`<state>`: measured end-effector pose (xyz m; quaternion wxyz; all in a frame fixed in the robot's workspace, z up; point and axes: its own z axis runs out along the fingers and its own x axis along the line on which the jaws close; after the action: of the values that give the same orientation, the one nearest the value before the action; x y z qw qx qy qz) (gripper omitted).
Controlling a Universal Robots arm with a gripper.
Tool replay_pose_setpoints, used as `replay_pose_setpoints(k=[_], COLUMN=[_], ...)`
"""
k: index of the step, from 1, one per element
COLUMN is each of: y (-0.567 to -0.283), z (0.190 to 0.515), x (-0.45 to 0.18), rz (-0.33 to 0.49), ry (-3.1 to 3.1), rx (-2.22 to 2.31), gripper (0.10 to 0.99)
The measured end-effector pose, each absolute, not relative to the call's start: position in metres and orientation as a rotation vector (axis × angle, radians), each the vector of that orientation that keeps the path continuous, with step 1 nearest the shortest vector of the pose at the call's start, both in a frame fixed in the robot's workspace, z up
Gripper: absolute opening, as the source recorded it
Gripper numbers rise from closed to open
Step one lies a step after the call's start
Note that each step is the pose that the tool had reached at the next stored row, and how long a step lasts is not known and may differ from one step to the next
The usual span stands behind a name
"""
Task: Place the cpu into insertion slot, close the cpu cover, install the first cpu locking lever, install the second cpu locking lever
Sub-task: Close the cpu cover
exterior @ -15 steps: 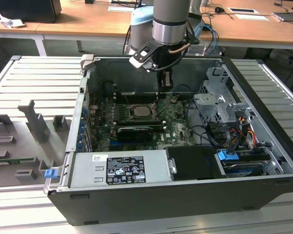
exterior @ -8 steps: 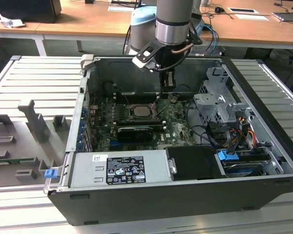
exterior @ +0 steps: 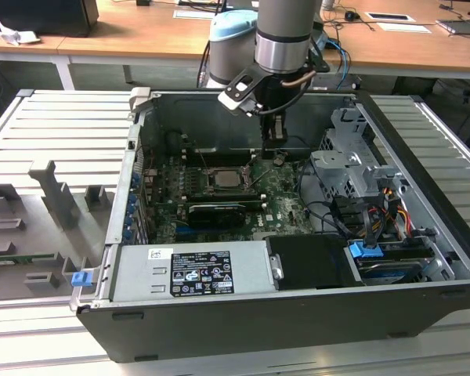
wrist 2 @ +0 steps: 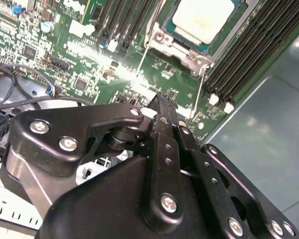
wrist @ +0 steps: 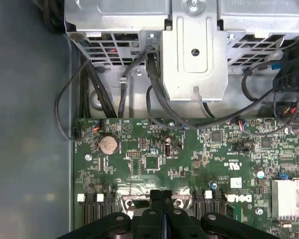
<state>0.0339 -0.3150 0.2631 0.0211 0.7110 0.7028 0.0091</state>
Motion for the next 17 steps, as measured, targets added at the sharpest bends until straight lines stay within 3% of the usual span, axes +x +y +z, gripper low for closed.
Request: replay_pose_setpoints(k=[17], y=[-0.315], z=[0.259], x=[0.054], rz=[0.028], ry=[2.179], rx=[2.204], gripper=[0.106])
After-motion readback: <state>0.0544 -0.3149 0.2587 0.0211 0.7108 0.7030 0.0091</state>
